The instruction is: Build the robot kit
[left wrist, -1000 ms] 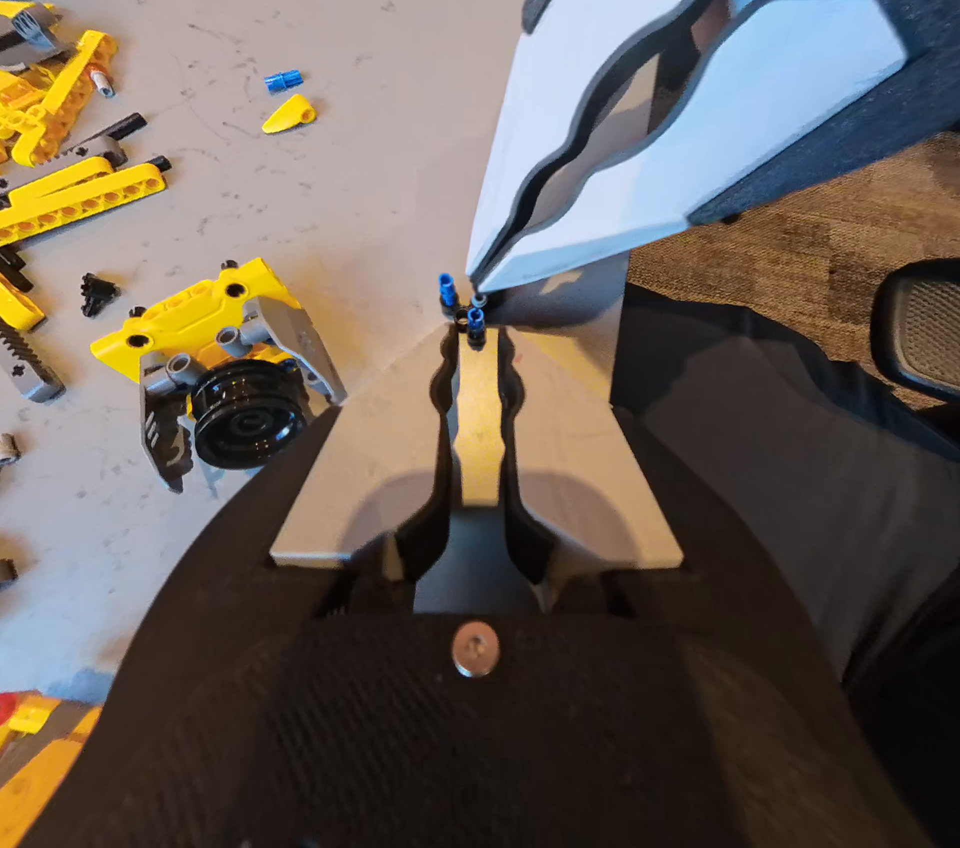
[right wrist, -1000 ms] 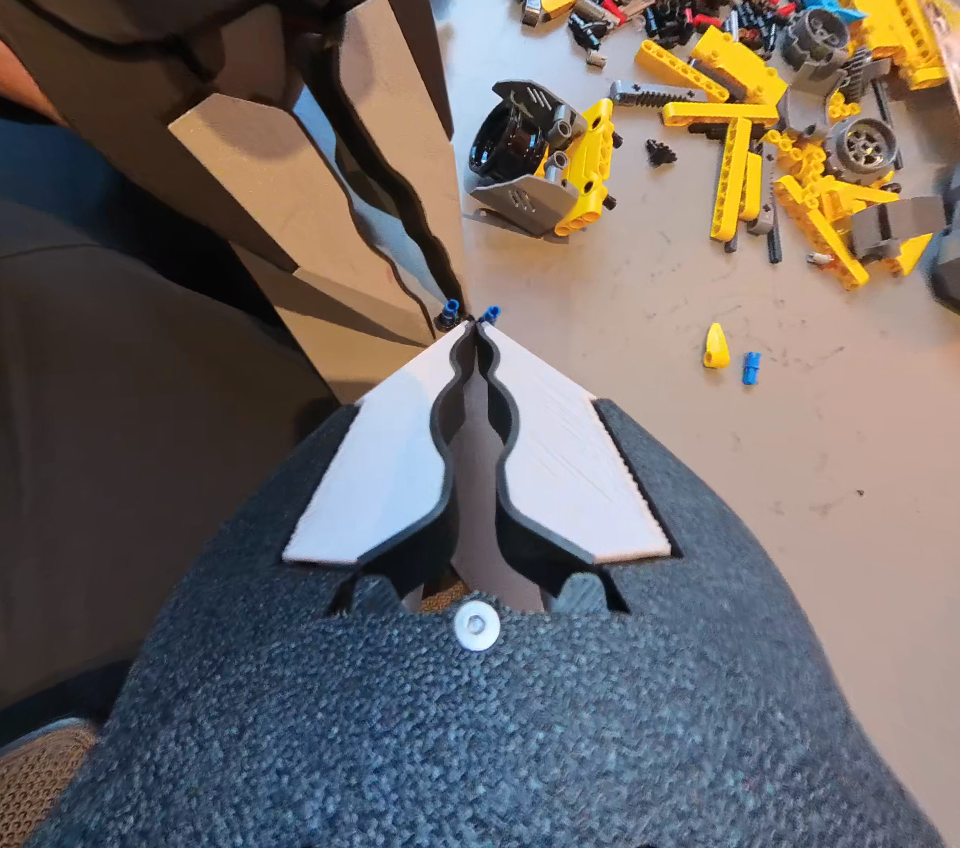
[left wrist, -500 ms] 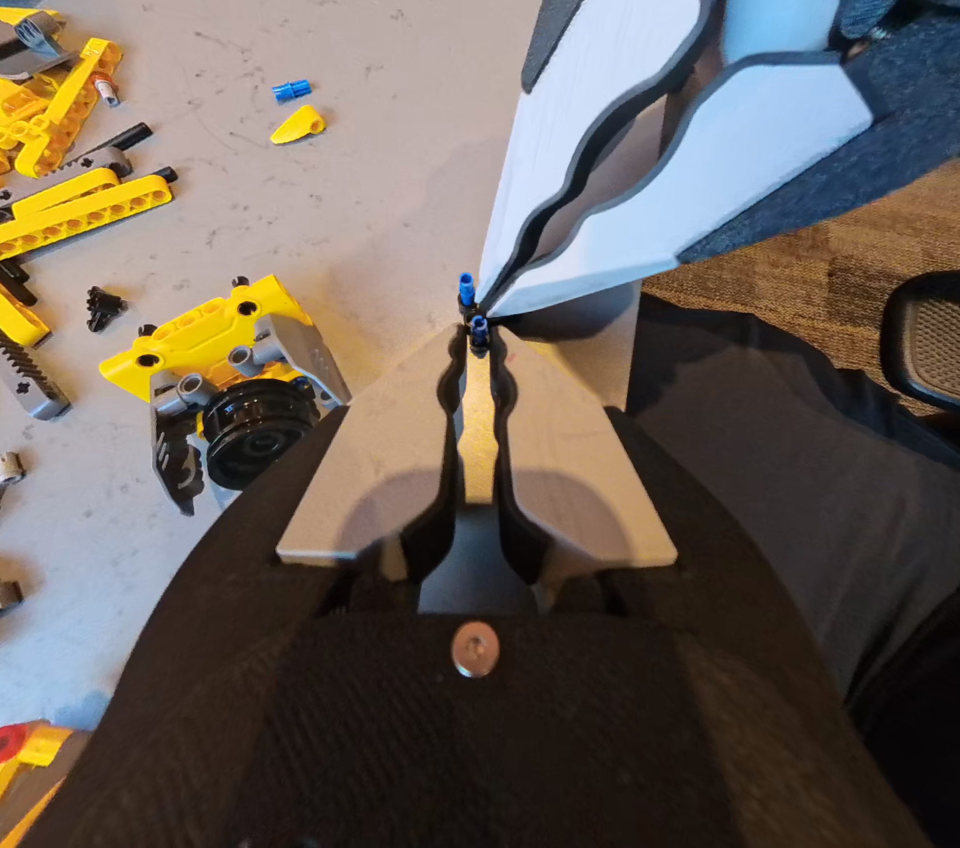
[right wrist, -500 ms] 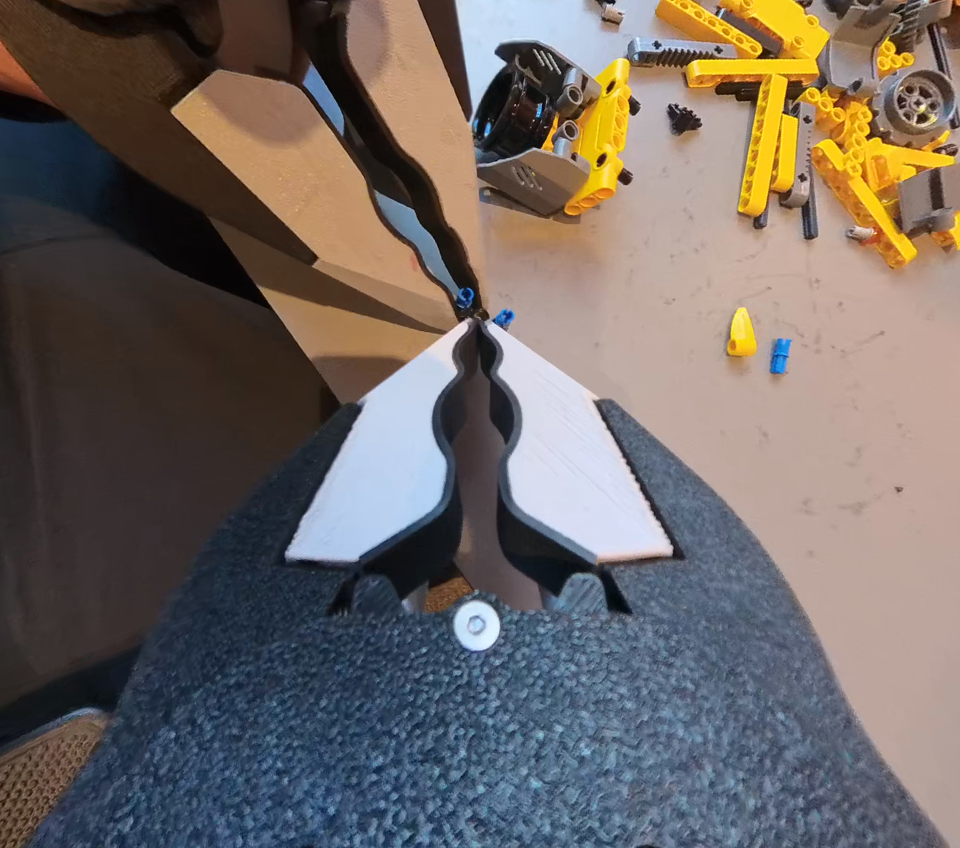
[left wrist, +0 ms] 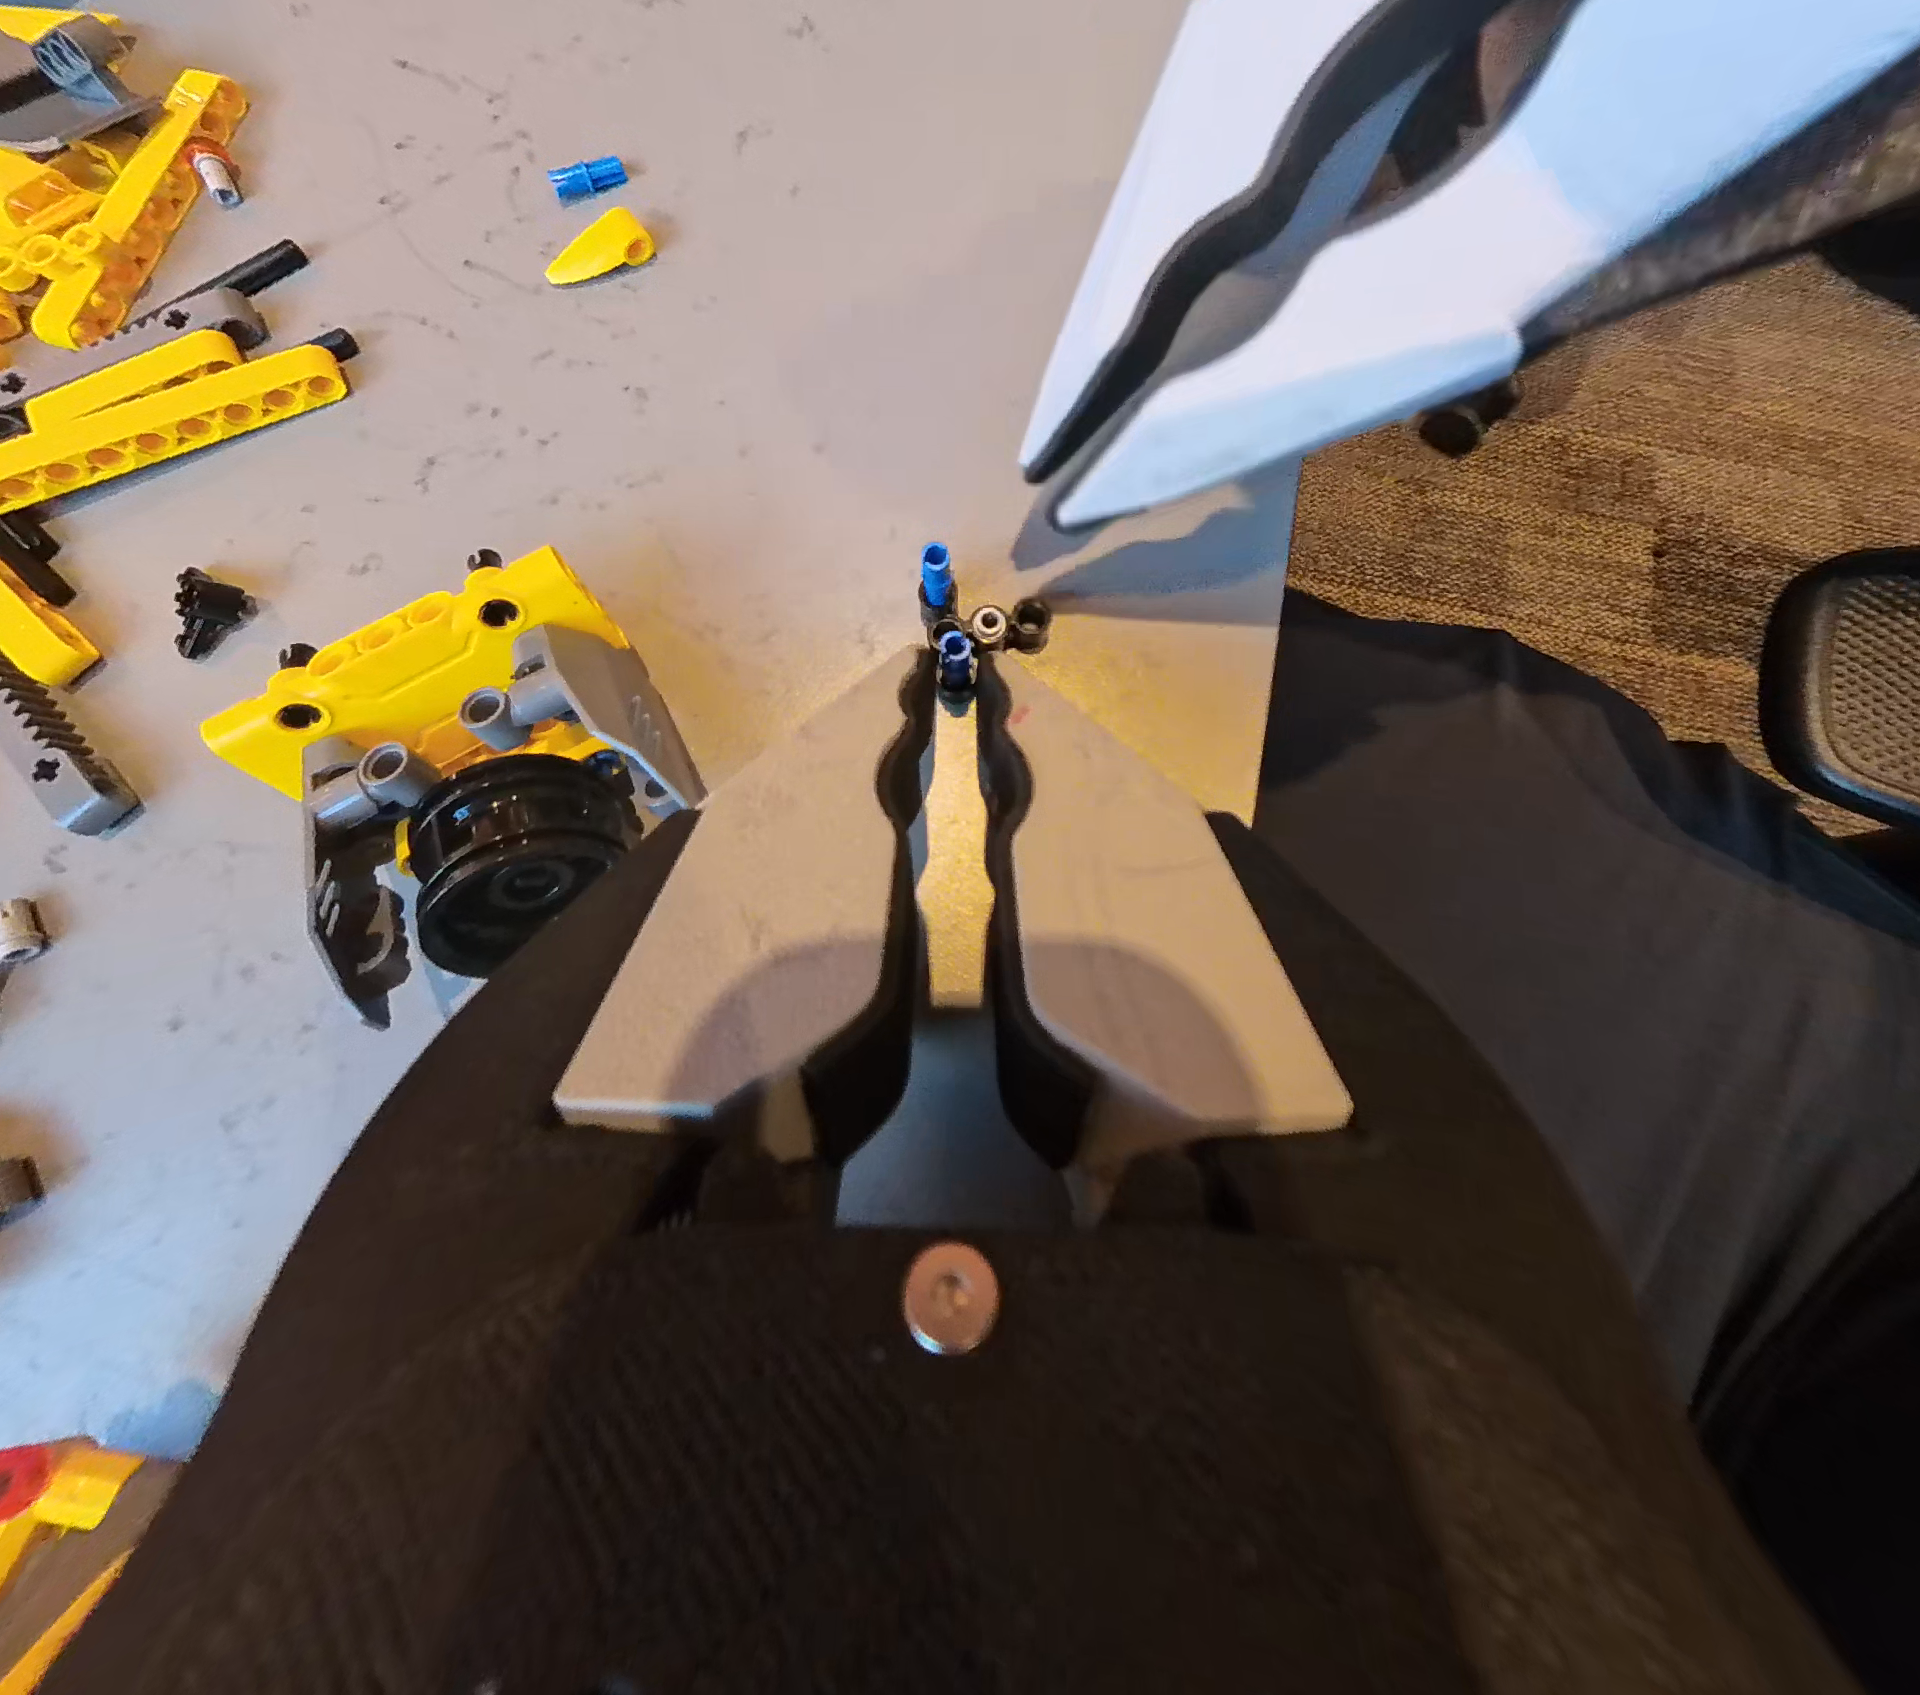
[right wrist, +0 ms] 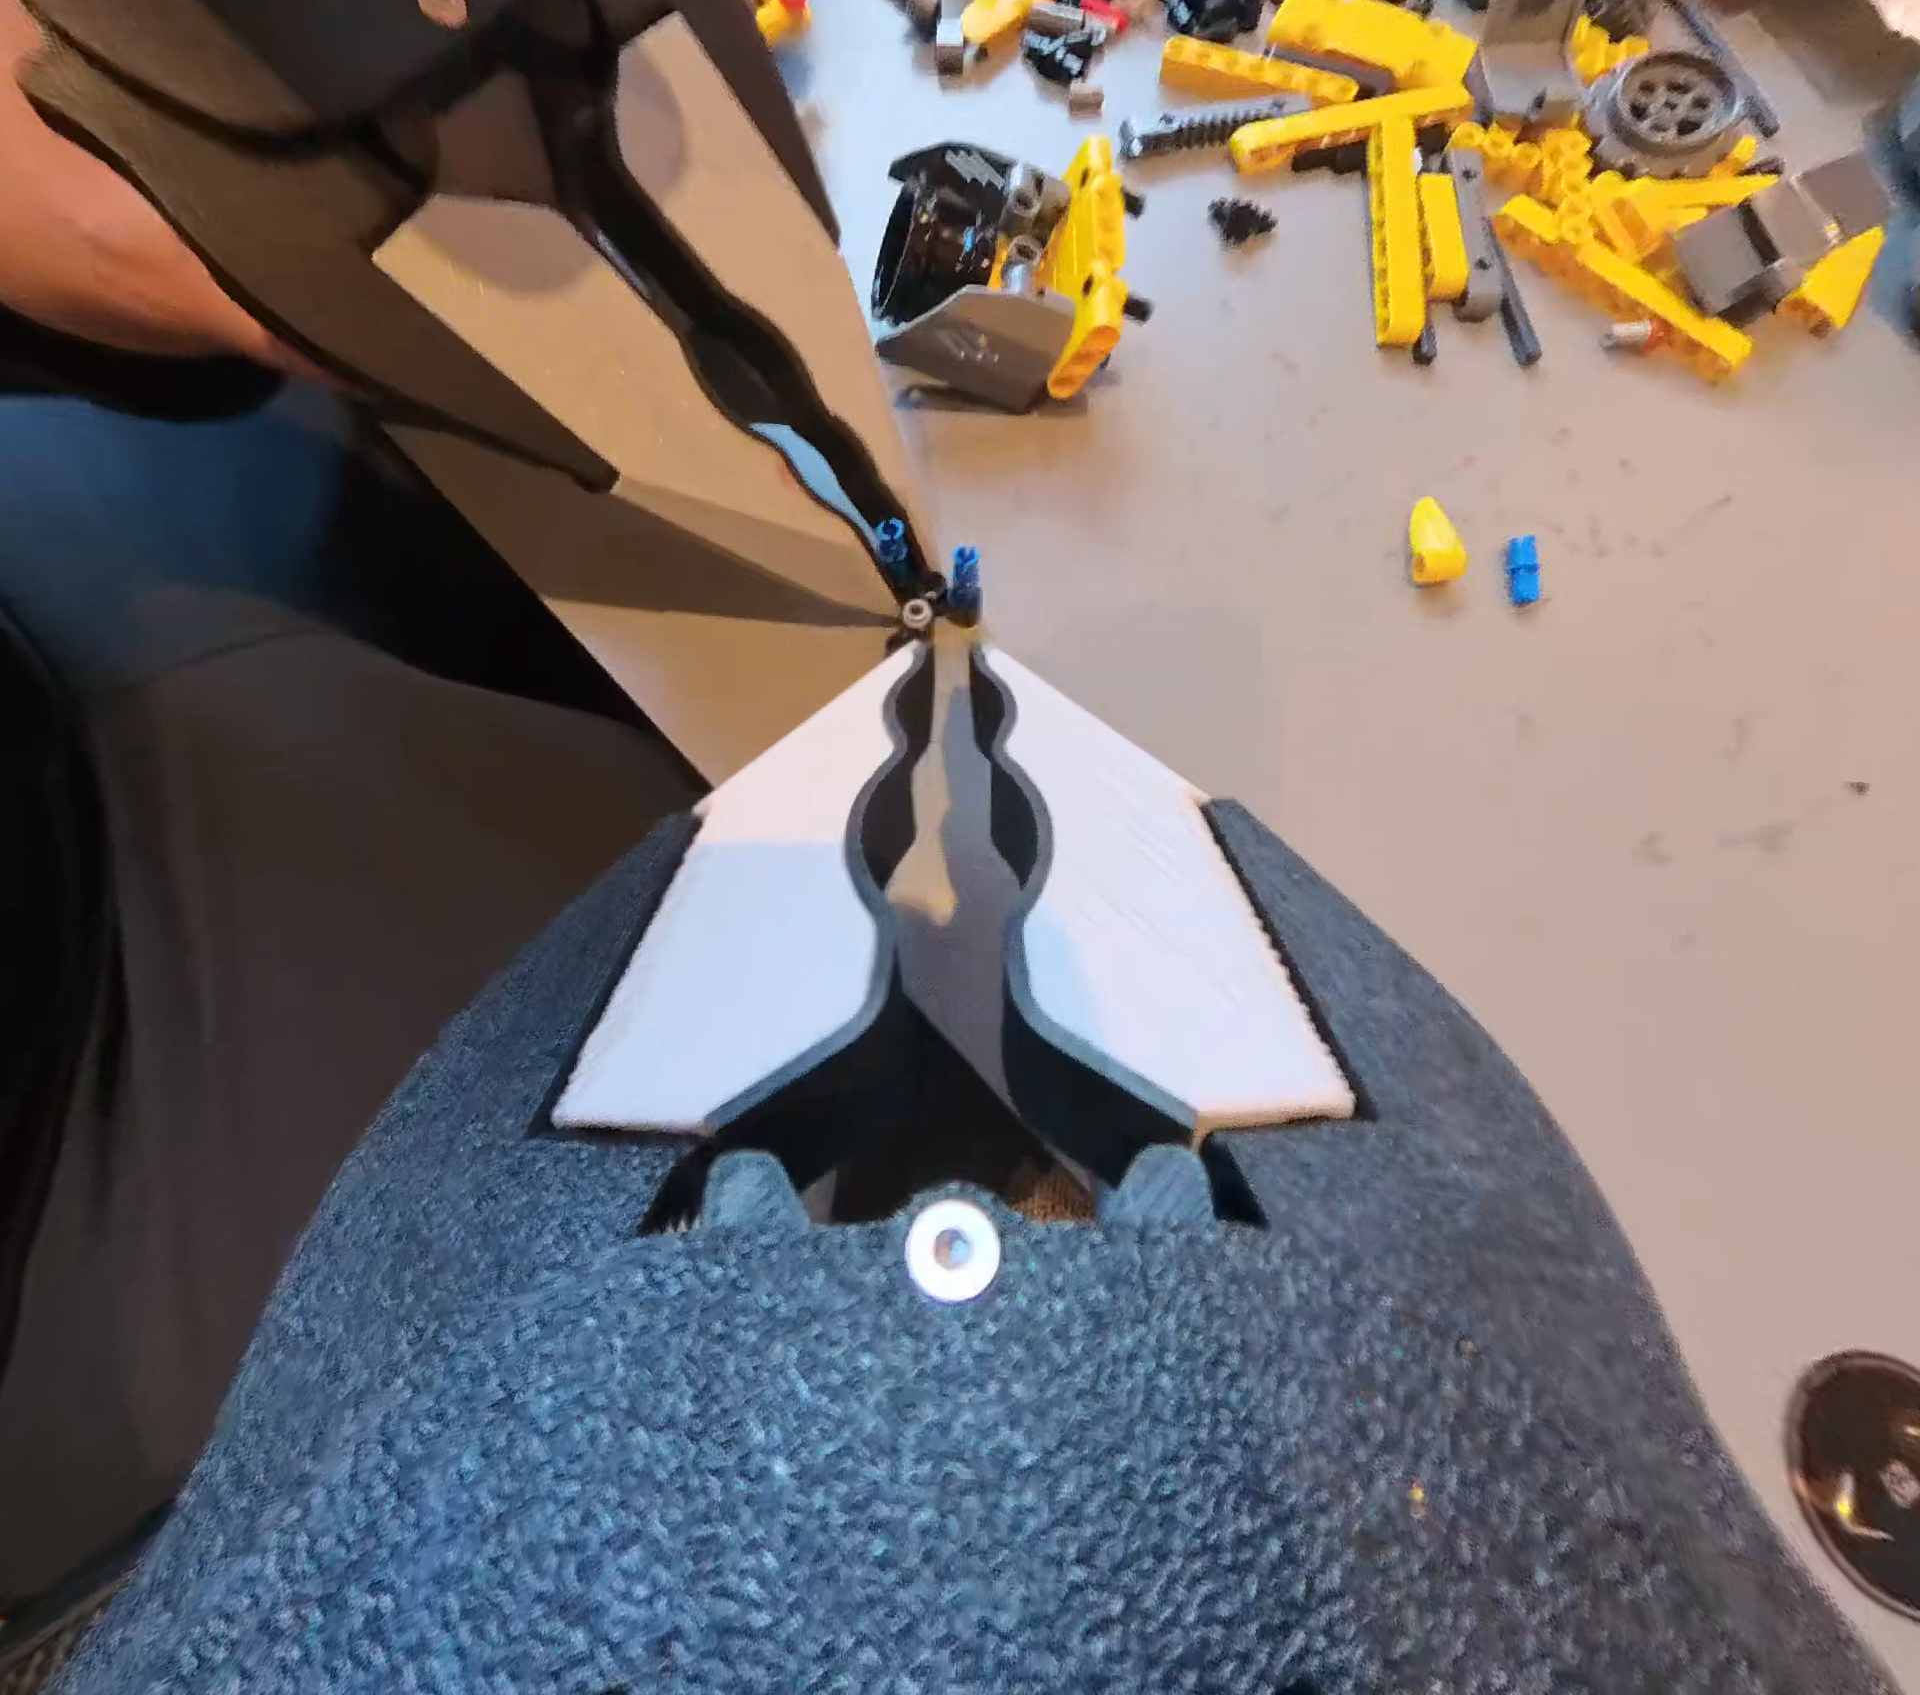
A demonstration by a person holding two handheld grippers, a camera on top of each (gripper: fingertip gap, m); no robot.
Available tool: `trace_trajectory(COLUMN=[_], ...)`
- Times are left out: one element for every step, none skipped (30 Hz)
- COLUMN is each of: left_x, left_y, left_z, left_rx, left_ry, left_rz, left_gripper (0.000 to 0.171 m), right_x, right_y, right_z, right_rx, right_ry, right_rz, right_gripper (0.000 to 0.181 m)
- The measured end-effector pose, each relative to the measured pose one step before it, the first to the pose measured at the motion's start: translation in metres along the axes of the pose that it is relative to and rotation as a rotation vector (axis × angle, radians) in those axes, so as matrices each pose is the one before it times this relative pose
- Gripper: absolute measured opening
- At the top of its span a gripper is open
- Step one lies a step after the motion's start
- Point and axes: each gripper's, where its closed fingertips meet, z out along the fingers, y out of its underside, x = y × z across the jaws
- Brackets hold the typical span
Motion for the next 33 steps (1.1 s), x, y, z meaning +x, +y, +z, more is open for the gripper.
trace_trajectory(left_x=[-0.00004,-0.00029,-0.00063,-0.00065,-0.00119,-0.00137,-0.00111,-0.00085,-0.00122,-0.00095,-0.00160,-0.00132,-0.00059,-0.00034,0.00081,0.00092,0.00051,0.00066,0.00115,0.00211,0.00325,0.00438,0.00606,0.00776,0.00701,0.00804,0.00706,0.00495,0.00703,0.00974,0.00897,0.00785,0.00602], left_y=[-0.00011,-0.00006,-0.00005,0.00000,0.00001,0.00003,-0.00003,0.00006,-0.00035,-0.00113,-0.00205,-0.00290,-0.00276,-0.00152,0.00011,0.00174,0.00202,0.00160,0.00115,0.00016,-0.00159,-0.00294,-0.00491,-0.00516,-0.00275,0.00116,0.00650,0.01051,0.01063,0.01079,0.01058,0.01103,0.01083], left_z=[-0.00004,0.00006,0.00004,-0.00016,-0.00034,-0.00026,-0.00038,-0.00049,-0.00080,-0.00155,-0.00251,-0.00375,-0.00462,-0.00465,-0.00446,-0.00437,-0.00469,-0.00526,-0.00601,-0.00702,-0.00786,-0.00784,-0.00664,-0.00516,-0.00479,-0.00468,-0.00424,-0.00447,-0.00532,-0.00621,-0.00648,-0.00632,-0.00597], left_rx=[0.00002,-0.00003,0.00012,0.00017,0.00048,0.00082,0.00118,0.00118,0.00496,0.01157,0.01990,0.02950,0.03126,0.02378,0.01309,0.00145,-0.00114,0.00068,0.00156,0.00376,0.01138,0.01536,0.01751,0.01056,-0.00165,-0.00252,-0.01578,-0.03165,-0.02313,-0.01190,-0.00270,-0.00534,-0.00193], left_ry=[0.0003,-0.0021,-0.0052,-0.0069,-0.0115,-0.0142,-0.0122,-0.0116,-0.0136,-0.0114,-0.0164,-0.0132,-0.0069,-0.0031,0.0045,0.0042,-0.0015,-0.0026,-0.0016,0.0028,0.0089,0.0146,0.0244,0.0349,0.0289,0.0286,0.0166,-0.0020,0.0064,0.0198,0.0128,0.0073,0.0013], left_rz=[-0.0007,-0.0005,-0.0001,0.0011,0.0011,0.0013,0.0022,0.0021,0.0016,0.0012,-0.0001,-0.0012,-0.0049,-0.0063,-0.0044,-0.0035,0.0006,0.0059,0.0060,0.0028,0.0022,-0.0001,-0.0044,-0.0047,-0.0077,0.0044,0.0181,0.0112,0.0017,0.0028,0.0004,-0.0011,-0.0006], left_gripper=[0.006,0.006,0.006,0.008,0.009,0.013,0.017,0.019,0.019,0.020,0.021,0.024,0.026,0.027,0.029,0.031,0.033,0.034,0.034,0.034,0.034,0.034,0.034,0.035,0.037,0.041,0.042,0.042,0.043,0.044,0.044,0.044,0.044], right_x=[-0.00310,-0.00312,-0.00179,0.00000,-0.00021,-0.00165,-0.00258,-0.00227,-0.00147,-0.00170,-0.00192,-0.00268,-0.00313,-0.00187,-0.00093,-0.00085,-0.00168,-0.00191,-0.00113,-0.00060,-0.00061,-0.00058,0.00000,0.00003,-0.00017,-0.00061,-0.00043,0.00036,0.00089,0.00123,0.00122,0.00092,0.00021], right_y=[0.00283,0.00167,0.00122,0.00153,0.00212,0.00183,0.00033,-0.00109,-0.00087,-0.00061,-0.00091,-0.00131,-0.00119,-0.00094,-0.00082,-0.00102,-0.00126,-0.00122,-0.00105,-0.00093,-0.00075,-0.00103,-0.00148,-0.00213,-0.00273,-0.00323,-0.00291,-0.00219,-0.00115,-0.00041,-0.00056,-0.00104,-0.00089], right_z=[0.00251,0.00272,0.00272,0.00258,0.00263,0.00257,0.00216,0.00122,0.00093,0.00074,0.00078,0.00108,0.00136,0.00127,0.00087,0.00092,0.00116,0.00148,0.00139,0.00091,0.00060,0.00026,-0.00006,-0.00040,-0.00069,-0.00075,-0.00052,-0.00054,-0.00012,0.00015,0.00022,0.00020,0.00029], right_rx=[-0.0172,-0.0102,-0.0068,-0.0085,-0.0126,-0.0113,-0.0018,0.0052,0.0016,-0.0009,-0.0009,0.0005,-0.0007,-0.0012,-0.0018,0.0003,0.0029,0.0041,0.0048,0.0034,0.0029,0.0050,0.0088,0.0135,0.0187,0.0231,0.0240,0.0209,0.0154,0.0119,0.0140,0.0174,0.0161], right_ry=[-0.0086,-0.0083,0.0012,0.0130,0.0131,0.0043,-0.0023,-0.0030,-0.0021,-0.0059,-0.0063,-0.0085,-0.0081,0.0003,0.0055,0.0024,-0.0059,-0.0086,-0.0035,0.0005,0.0012,0.0021,0.0049,0.0045,0.0002,-0.0044,-0.0051,-0.0018,0.0011,0.0026,0.0050,0.0059,0.0047], right_rz=[-0.0016,-0.0035,-0.0079,-0.0117,-0.0143,-0.0137,-0.0091,-0.0023,0.0031,0.0046,0.0047,0.0031,0.0008,-0.0035,-0.0055,-0.0018,0.0051,0.0088,0.0057,0.0013,-0.0007,-0.0015,-0.0025,-0.0018,0.0015,0.0051,0.0064,0.0044,0.0021,0.0009,-0.0017,-0.0047,-0.0052], right_gripper=[0.008,0.010,0.010,0.009,0.009,0.009,0.005,0.006,0.004,0.005,0.005,0.005,0.005,0.003,0.003,0.004,0.004,0.004,0.004,0.004,0.005,0.005,0.005,0.005,0.005,0.005,0.005,0.004,0.004,0.004,0.004,0.004,0.004])
